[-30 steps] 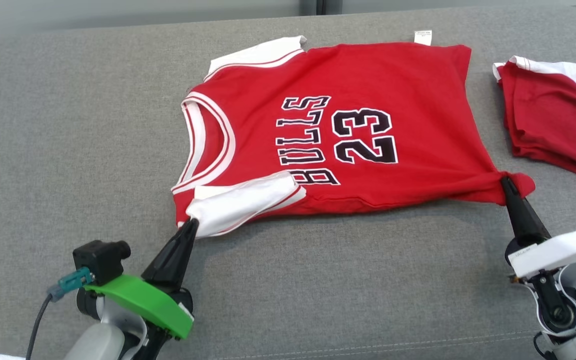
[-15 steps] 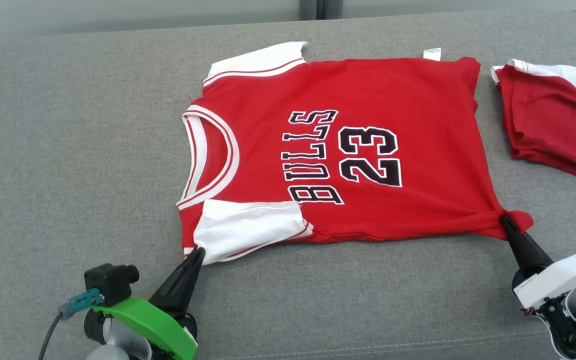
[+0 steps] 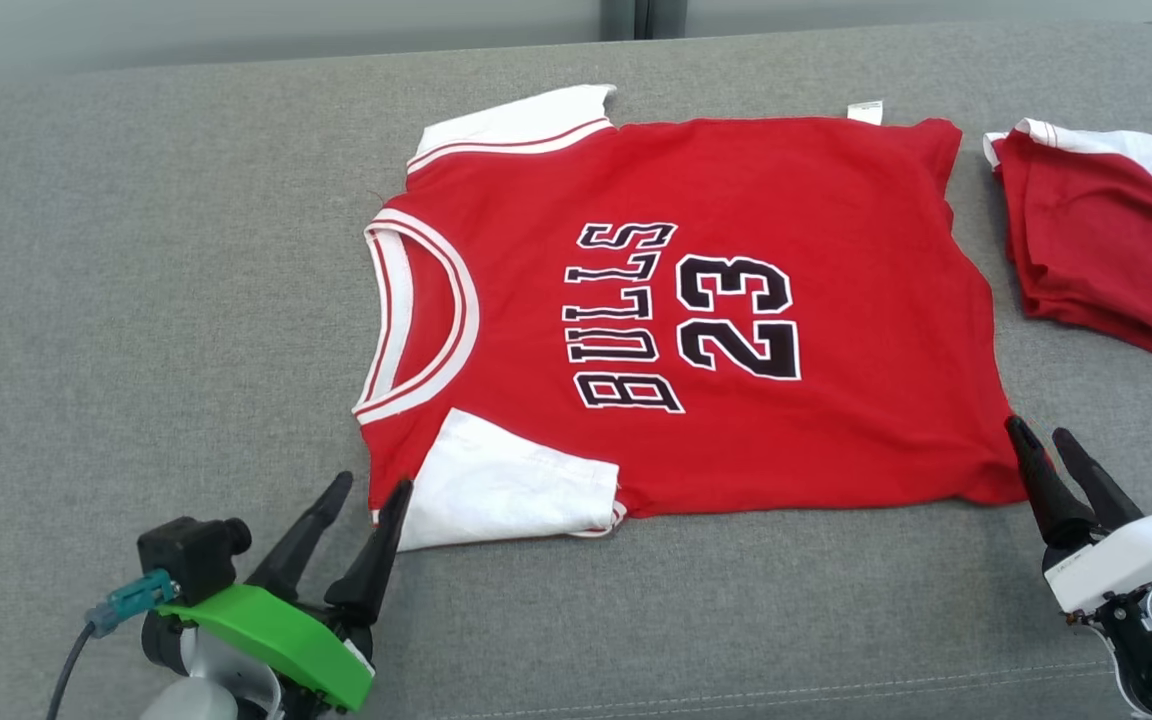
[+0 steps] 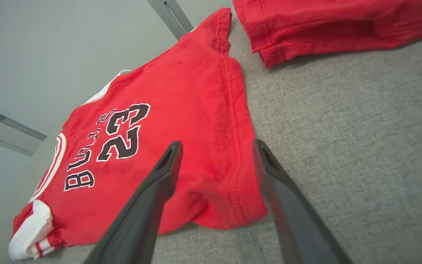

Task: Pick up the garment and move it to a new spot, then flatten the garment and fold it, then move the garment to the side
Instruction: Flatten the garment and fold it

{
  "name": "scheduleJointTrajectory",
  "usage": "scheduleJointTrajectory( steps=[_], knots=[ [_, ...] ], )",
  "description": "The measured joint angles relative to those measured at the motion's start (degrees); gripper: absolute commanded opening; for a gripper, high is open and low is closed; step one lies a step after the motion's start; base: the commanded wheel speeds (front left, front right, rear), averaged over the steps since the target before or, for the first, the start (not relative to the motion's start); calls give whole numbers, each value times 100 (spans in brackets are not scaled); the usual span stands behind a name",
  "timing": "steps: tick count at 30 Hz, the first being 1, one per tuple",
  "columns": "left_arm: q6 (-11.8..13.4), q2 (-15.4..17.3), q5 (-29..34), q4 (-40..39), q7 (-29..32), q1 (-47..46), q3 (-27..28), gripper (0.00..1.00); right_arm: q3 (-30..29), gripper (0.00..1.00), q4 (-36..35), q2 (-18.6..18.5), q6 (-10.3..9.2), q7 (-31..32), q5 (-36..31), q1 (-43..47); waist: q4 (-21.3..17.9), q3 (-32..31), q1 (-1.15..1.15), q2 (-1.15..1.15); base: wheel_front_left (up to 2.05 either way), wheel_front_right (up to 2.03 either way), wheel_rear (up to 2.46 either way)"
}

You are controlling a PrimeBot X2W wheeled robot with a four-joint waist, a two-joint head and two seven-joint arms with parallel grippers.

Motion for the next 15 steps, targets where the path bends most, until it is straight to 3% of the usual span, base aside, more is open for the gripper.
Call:
scheduleJointTrajectory(
  steps=[10, 15],
  knots=[
    [24, 191, 459, -331, 40, -279, -88, 100, -92, 100, -294, -9, 0, -250, -256, -132, -26, -33, 0, 0, 0, 0, 0],
    [220, 216, 541, -337, 311, -276, -224, 100, -14, 100, -205, -59, -16, -245, -330, -92, -84, 12, 0, 0, 0, 0, 0]
  ],
)
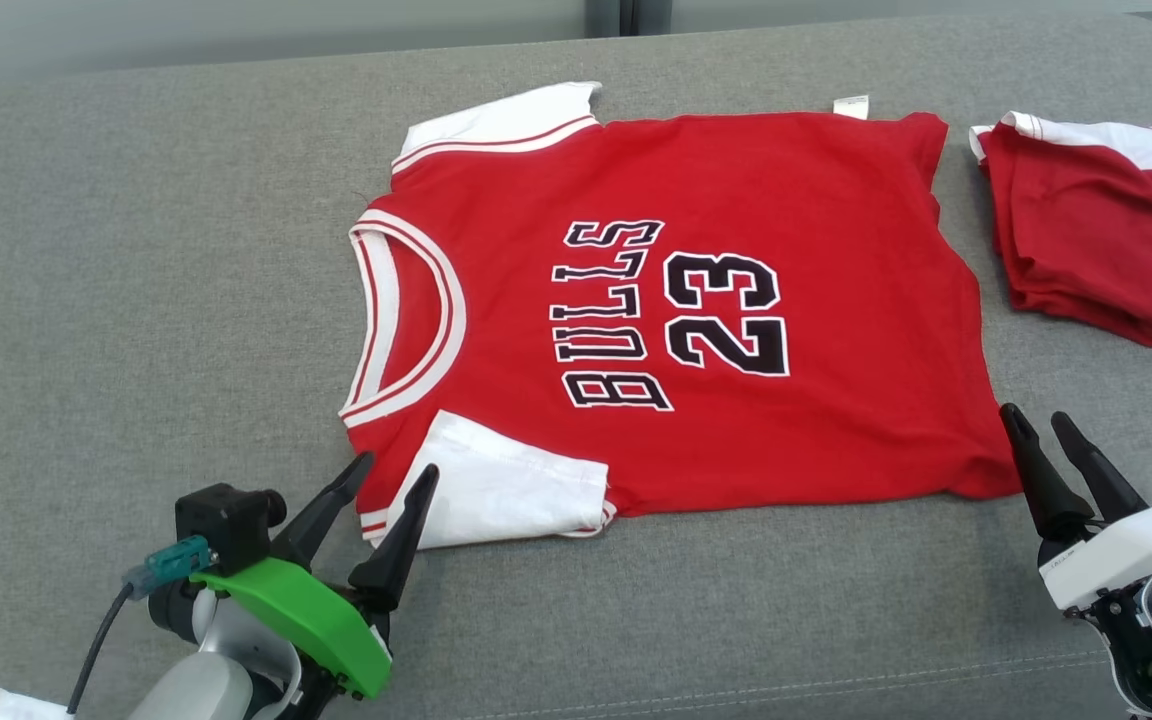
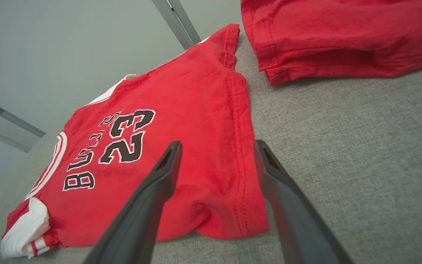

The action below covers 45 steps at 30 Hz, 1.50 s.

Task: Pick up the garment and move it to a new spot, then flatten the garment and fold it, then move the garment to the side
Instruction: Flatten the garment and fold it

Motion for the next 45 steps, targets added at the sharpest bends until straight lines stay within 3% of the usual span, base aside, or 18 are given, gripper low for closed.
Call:
scheduleJointTrajectory(
  steps=[6, 14, 18, 22, 29, 45],
  knots=[
    [114, -20, 2, 19, 366, -75, -149, 100, 80, 100, 130, 46, -53, 133, 87, 127, -78, 66, 0, 0, 0, 0, 0],
    [450, 3, 129, 33, 861, -337, -207, 100, 302, 100, 156, 108, -100, 509, 116, 131, -194, 190, 0, 0, 0, 0, 0],
    [504, -52, 129, 60, 1033, -467, -213, 100, 255, 100, 241, 124, -253, 565, 186, 130, -221, 230, 0, 0, 0, 0, 0],
    [647, -57, 98, 182, 1368, -502, -274, 100, 281, 100, 237, 191, -253, 722, 248, 98, -253, 280, 0, 0, 0, 0, 0],
    [691, -65, 98, 188, 1535, -653, -318, 100, 237, 100, 229, 328, -252, 844, 544, 77, -292, 358, 0, 0, 0, 0, 0],
    [694, -168, 64, 223, 1771, -953, -372, 100, 330, 100, 224, 310, -252, 1017, 513, -113, -361, 469, 0, 0, 0, 0, 0]
  ],
)
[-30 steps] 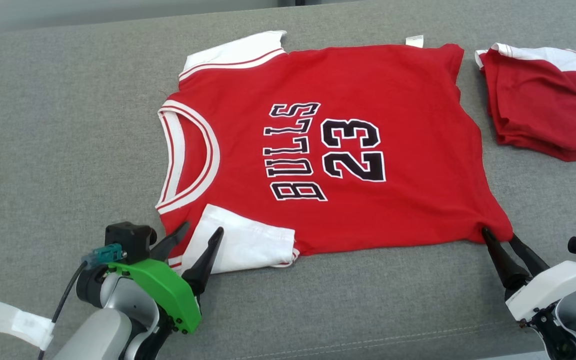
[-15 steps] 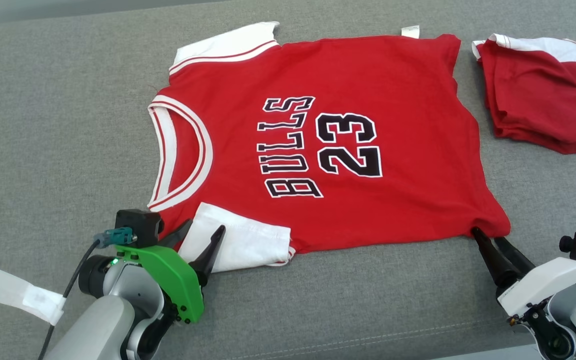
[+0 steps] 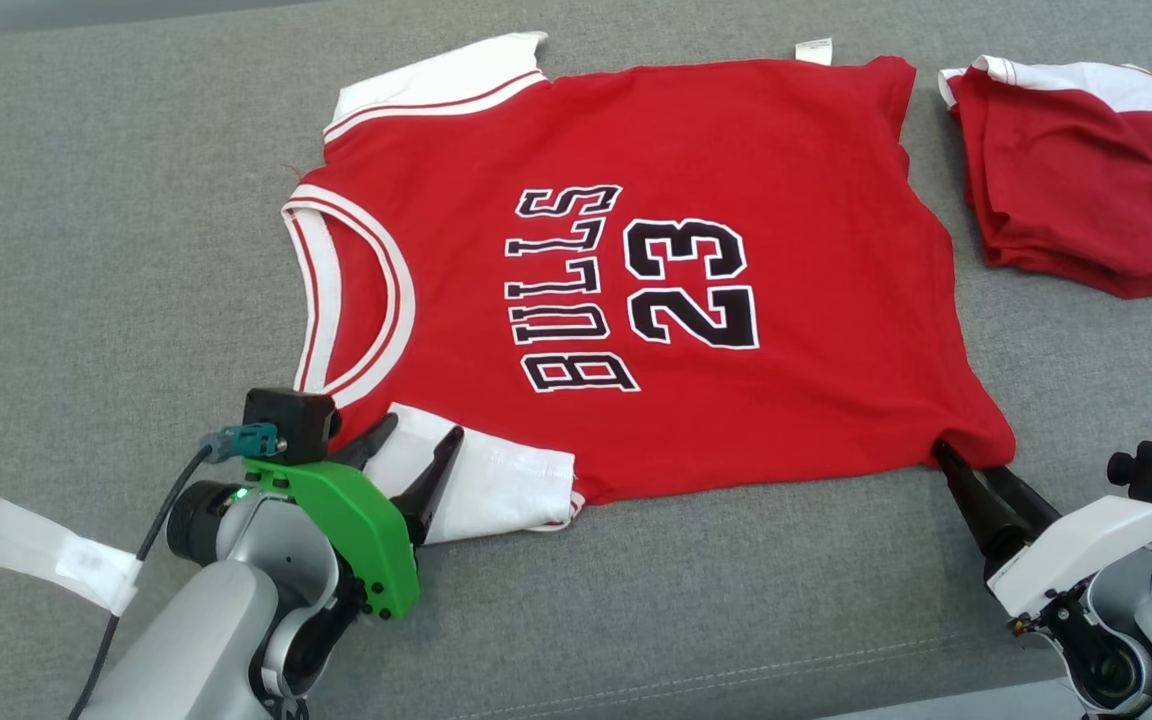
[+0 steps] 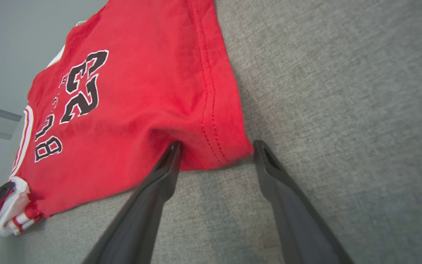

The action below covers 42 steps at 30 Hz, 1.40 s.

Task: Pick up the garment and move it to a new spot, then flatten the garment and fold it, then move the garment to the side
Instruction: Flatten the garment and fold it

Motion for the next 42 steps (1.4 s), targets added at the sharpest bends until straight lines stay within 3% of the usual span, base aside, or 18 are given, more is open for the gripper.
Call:
scheduleJointTrajectory(
  steps=[14, 15, 16, 18, 19, 20, 21, 22, 23, 38, 42],
  knots=[
    [58, 16, 87, 361, 55, -203, 46, 97, 78, 100, 1, -13, 7, 77, -46, -66, -17, 42, 0, 0, 0, 0, 0],
    [57, 16, 87, 361, 54, -203, 45, 85, 81, 100, 1, -13, 7, 92, -54, -76, -22, 44, 0, 0, 0, 0, 0],
    [56, 14, 87, 361, 54, -203, 43, 61, 87, 100, 2, -13, 7, 92, -54, -85, -28, 45, 0, 0, 0, 0, 0],
    [53, 12, 85, 361, 54, -204, 42, 40, 100, 96, 9, -12, 7, 93, -55, -102, -38, 44, 0, 0, 0, 0, 0],
    [52, 10, 85, 361, 54, -205, 38, 33, 104, 83, 13, -11, 7, 100, -55, -111, -42, 43, 0, 0, 0, 0, 0],
    [51, 9, 85, 361, 54, -208, 33, 23, 109, 54, 18, -10, 8, 101, -55, -119, -45, 42, 0, 0, 0, 0, 0],
    [46, 5, 85, 363, 54, -210, 27, 1, 110, 39, 26, -10, 8, 103, -55, -122, -47, 39, 0, 0, 0, 0, 0],
    [43, 3, 85, 364, 54, -211, 21, 0, 111, 15, 33, -10, 8, 118, -55, -126, -50, 37, 0, 0, 0, 0, 0],
    [41, -1, 85, 366, 54, -213, 14, 0, 114, 0, 41, -10, 8, 118, -55, -132, -51, 35, 0, 0, 0, 0, 0],
    [-77, -42, 109, 230, -385, -341, 153, 0, 136, 0, 122, 33, 18, 44, -78, -133, 45, -102, 0, 0, 0, 0, 0],
    [-149, -107, -194, 58, -442, -298, 272, 0, 103, 0, 103, 58, 64, -85, -78, -130, 126, -178, 0, 0, 0, 0, 0]
  ],
)
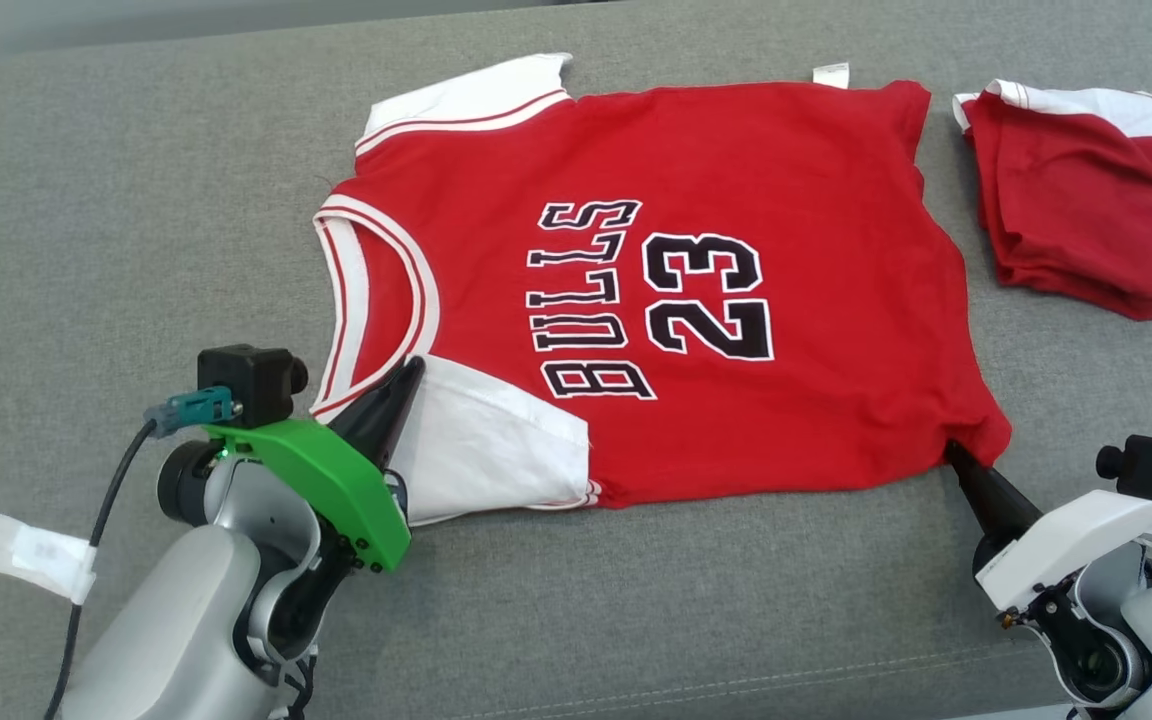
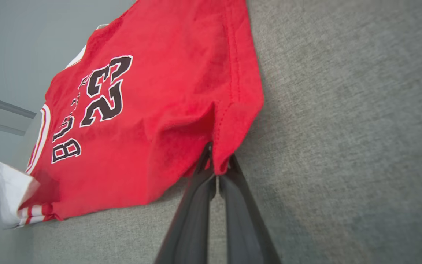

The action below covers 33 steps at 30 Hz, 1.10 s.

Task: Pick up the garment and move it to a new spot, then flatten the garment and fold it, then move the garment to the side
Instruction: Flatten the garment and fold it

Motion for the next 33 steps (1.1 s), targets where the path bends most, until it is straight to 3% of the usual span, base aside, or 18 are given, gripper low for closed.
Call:
scheduleJointTrajectory(
  steps=[7, 11, 12, 16, 22, 27, 30, 33],
  knots=[
    [-116, 33, -491, -381, 93, 481, 130, 0, -205, 0, -134, -58, 54, -261, 22, 57, 180, -76, 0, 0, 0, 0, 0],
    [-358, 110, -870, -726, 353, 832, 64, 0, -293, 0, -209, -169, 86, -382, 81, 290, 284, -85, 0, 0, 0, 0, 0],
    [-466, 200, -1070, -917, 520, 987, -10, 0, -320, 0, -310, -256, 105, -433, 115, 392, 331, -79, 0, 0, 0, 0, 0],
    [-488, 488, -1239, -1255, 864, 1201, -80, 0, -330, 0, -621, -432, 154, -464, 134, 483, 392, -32, 0, 0, 0, 0, 0],
    [-478, 813, -1366, -1622, 1157, 1217, 112, 0, -371, 0, -1140, -393, 164, -361, 541, 407, 390, 129, 0, 0, 0, 0, 0],
    [-401, 904, -1605, -1653, 1735, 516, 276, 0, -374, 0, -1385, -79, 180, 246, 1308, -414, 324, 344, 0, 0, 0, 0, 0],
    [-194, 951, -1829, -1354, 2137, -271, 506, 0, -463, 0, -1306, 14, 179, 688, 1731, -1201, 279, 523, 0, 0, 0, 0, 0],
    [75, 924, -1828, -1072, 2309, -1241, 872, 0, -584, 0, -1159, 64, -47, 1024, 1815, -2203, 233, 725, 0, 0, 0, 0, 0]
  ],
)
